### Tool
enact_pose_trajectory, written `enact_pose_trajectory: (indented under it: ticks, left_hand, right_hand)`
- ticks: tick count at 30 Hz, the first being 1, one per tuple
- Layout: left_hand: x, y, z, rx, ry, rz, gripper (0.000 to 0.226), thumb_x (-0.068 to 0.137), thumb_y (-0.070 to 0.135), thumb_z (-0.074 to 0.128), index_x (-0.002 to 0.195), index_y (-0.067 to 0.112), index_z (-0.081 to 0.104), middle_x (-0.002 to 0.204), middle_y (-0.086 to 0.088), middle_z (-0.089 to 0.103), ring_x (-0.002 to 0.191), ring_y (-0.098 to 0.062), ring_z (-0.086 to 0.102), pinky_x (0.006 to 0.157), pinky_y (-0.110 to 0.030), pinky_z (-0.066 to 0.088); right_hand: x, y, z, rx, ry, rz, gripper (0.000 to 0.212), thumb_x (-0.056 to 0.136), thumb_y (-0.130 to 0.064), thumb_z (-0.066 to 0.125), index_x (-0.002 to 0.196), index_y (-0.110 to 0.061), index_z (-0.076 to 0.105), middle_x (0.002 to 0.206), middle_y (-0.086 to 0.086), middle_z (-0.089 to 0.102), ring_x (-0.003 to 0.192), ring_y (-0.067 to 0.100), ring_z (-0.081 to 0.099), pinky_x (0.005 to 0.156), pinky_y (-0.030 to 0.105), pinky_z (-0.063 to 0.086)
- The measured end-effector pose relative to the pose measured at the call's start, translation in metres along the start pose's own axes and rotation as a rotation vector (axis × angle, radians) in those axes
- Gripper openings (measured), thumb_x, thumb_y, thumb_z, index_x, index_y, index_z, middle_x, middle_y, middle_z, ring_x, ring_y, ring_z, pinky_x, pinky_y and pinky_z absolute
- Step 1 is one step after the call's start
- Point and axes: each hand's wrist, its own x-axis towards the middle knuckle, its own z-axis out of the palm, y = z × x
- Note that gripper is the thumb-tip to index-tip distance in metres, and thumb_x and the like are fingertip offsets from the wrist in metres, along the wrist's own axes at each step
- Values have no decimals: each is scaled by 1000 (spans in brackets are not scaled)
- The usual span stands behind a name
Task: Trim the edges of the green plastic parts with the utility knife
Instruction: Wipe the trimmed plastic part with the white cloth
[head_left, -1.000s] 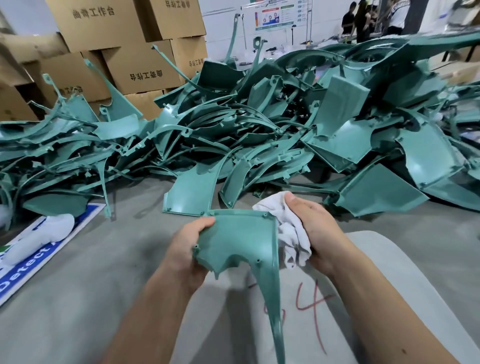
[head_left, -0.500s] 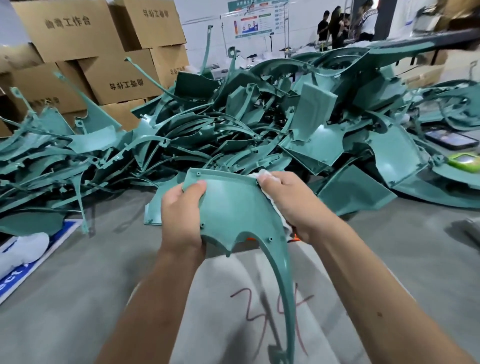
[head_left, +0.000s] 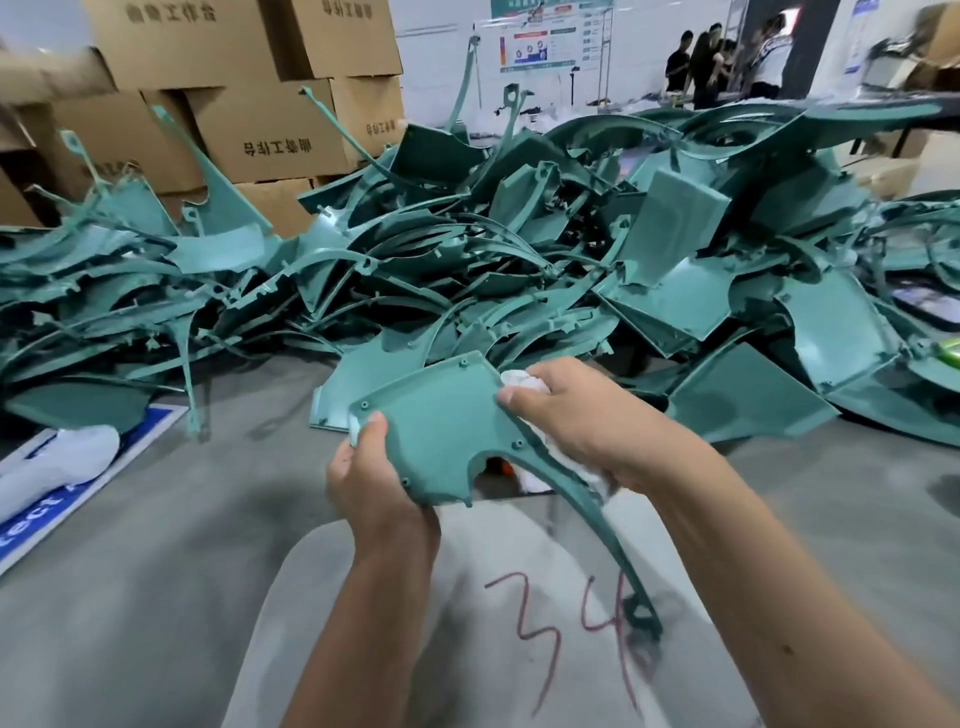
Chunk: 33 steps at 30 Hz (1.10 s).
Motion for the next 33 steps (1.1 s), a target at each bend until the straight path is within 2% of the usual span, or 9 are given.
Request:
enact_pose_trajectory:
  ticks: [3, 7, 13, 16, 21, 25, 29, 31, 33]
  left_hand:
    - [15, 2, -9, -52, 76, 39, 11, 98, 10, 58, 93, 10, 68, 74, -3, 77, 67, -21, 74, 55, -31, 58]
    - [27, 6, -15, -133, 189, 40, 12, 94, 5, 57, 92, 8, 69, 70, -2, 76, 61, -20, 73, 53, -31, 58]
    - [44, 17, -23, -205, 363, 24, 13, 88, 3, 58, 81, 5, 68, 73, -8, 76, 73, -31, 76, 72, -52, 61]
    - [43, 17, -23, -201, 387, 43, 13, 88, 3, 58, 79, 7, 67, 67, -4, 75, 65, -26, 75, 63, -41, 60]
    - [52, 22, -31, -155, 109, -157, 20, 95, 10, 49, 96, 5, 68, 88, -7, 78, 71, -26, 74, 60, -35, 59]
    - [65, 28, -50, 51, 20, -318, 19, 92, -2, 40, 91, 0, 59, 99, -16, 67, 77, -28, 66, 51, -28, 60]
    - [70, 31, -59, 258, -93, -369, 9, 96, 0, 59, 93, -2, 67, 94, -16, 72, 72, -24, 72, 44, -24, 55]
    - [70, 25, -55, 293, -86, -339, 11, 96, 1, 63, 102, -6, 69, 105, -18, 73, 84, -26, 73, 56, -31, 63]
    - [68, 20, -49, 226, -12, -316, 20, 95, -3, 62, 114, -10, 66, 116, -21, 70, 103, -33, 70, 80, -41, 64]
  right_hand:
    - [-8, -2, 11, -158, -24, -156, 33, 107, -39, 53, 86, -14, 56, 73, -5, 59, 59, 9, 50, 58, 32, 36]
    - [-20, 18, 26, -71, 27, -264, 30, 109, -37, 49, 87, -17, 50, 78, -4, 55, 70, 11, 49, 68, 35, 40]
    - [-39, 62, 44, 84, -38, -258, 27, 109, -35, 52, 84, -27, 48, 63, -14, 48, 54, 5, 42, 53, 21, 34]
    - [-38, 62, 41, 133, -6, -277, 31, 109, -31, 54, 78, -31, 48, 64, -10, 49, 54, 6, 45, 53, 23, 38]
    - [-38, 64, 33, 272, 67, -265, 27, 107, -30, 59, 81, -24, 59, 64, -2, 50, 51, 9, 44, 46, 24, 37]
    - [-41, 74, 18, 307, 42, -266, 29, 105, -31, 63, 76, -25, 64, 57, -6, 54, 47, 14, 40, 44, 25, 31]
    - [-42, 83, 6, 334, 53, -250, 34, 103, -35, 64, 72, -20, 64, 54, -8, 51, 47, 11, 36, 44, 21, 28]
    - [-41, 85, 7, 329, 119, -244, 38, 105, -36, 62, 73, -17, 64, 54, -7, 50, 46, 8, 36, 44, 17, 29]
    - [-37, 84, 15, 322, 234, -226, 38, 105, -37, 60, 75, -13, 66, 54, -3, 53, 44, 7, 40, 44, 16, 33]
